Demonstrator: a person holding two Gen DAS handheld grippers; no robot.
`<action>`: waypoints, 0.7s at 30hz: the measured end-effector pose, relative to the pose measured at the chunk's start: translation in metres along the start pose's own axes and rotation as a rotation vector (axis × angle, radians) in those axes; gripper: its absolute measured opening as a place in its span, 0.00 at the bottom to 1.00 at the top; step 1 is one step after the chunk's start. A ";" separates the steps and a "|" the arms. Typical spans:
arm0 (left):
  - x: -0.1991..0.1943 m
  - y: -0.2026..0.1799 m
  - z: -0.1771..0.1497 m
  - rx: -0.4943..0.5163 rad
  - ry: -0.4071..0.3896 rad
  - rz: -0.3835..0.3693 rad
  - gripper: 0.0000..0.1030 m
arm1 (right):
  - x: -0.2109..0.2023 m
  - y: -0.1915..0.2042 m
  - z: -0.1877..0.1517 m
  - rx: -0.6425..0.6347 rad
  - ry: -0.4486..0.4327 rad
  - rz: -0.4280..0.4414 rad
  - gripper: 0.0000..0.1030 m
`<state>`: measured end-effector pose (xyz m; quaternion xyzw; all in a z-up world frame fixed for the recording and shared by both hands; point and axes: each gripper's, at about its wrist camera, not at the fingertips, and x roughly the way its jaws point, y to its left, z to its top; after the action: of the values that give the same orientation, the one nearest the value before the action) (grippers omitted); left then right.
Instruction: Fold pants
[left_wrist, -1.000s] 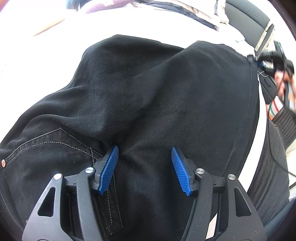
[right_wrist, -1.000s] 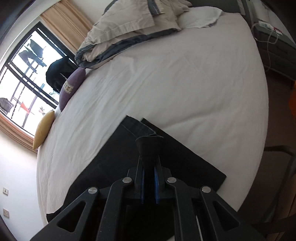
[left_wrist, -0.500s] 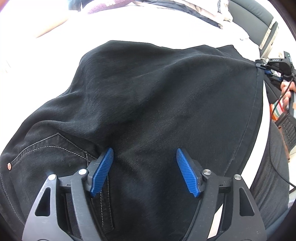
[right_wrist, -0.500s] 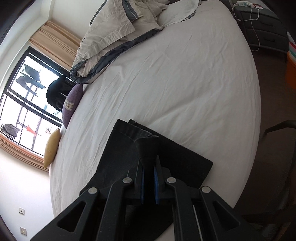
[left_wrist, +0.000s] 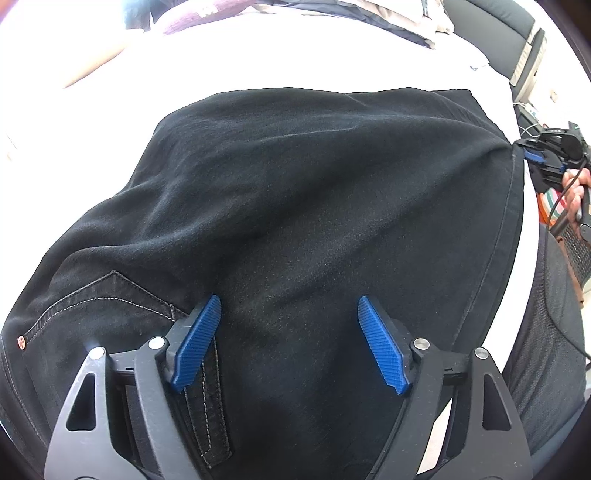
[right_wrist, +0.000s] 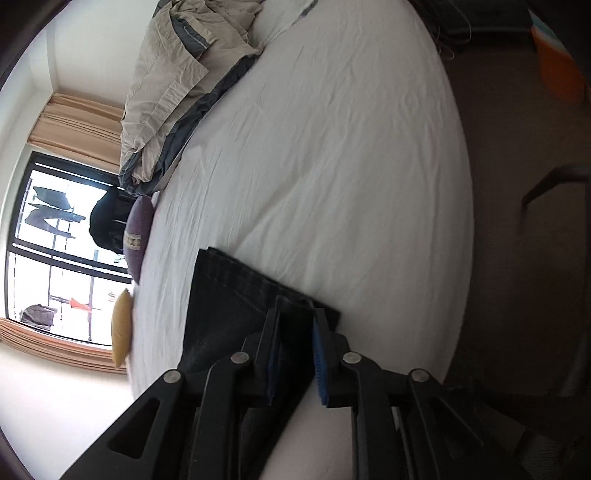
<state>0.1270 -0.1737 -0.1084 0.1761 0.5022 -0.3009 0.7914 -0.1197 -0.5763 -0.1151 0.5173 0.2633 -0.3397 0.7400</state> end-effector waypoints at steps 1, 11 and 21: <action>0.000 0.000 -0.001 0.001 -0.001 0.003 0.75 | -0.010 -0.001 0.005 -0.009 -0.032 -0.019 0.34; 0.004 0.005 -0.005 0.002 -0.005 0.007 0.76 | 0.000 0.075 -0.014 -0.318 0.108 0.167 0.34; 0.000 0.012 -0.016 0.000 -0.028 -0.006 0.77 | 0.024 0.054 -0.018 -0.321 0.155 -0.110 0.22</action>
<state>0.1235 -0.1553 -0.1161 0.1704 0.4917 -0.3055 0.7974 -0.0629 -0.5526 -0.1070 0.4020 0.3984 -0.2924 0.7708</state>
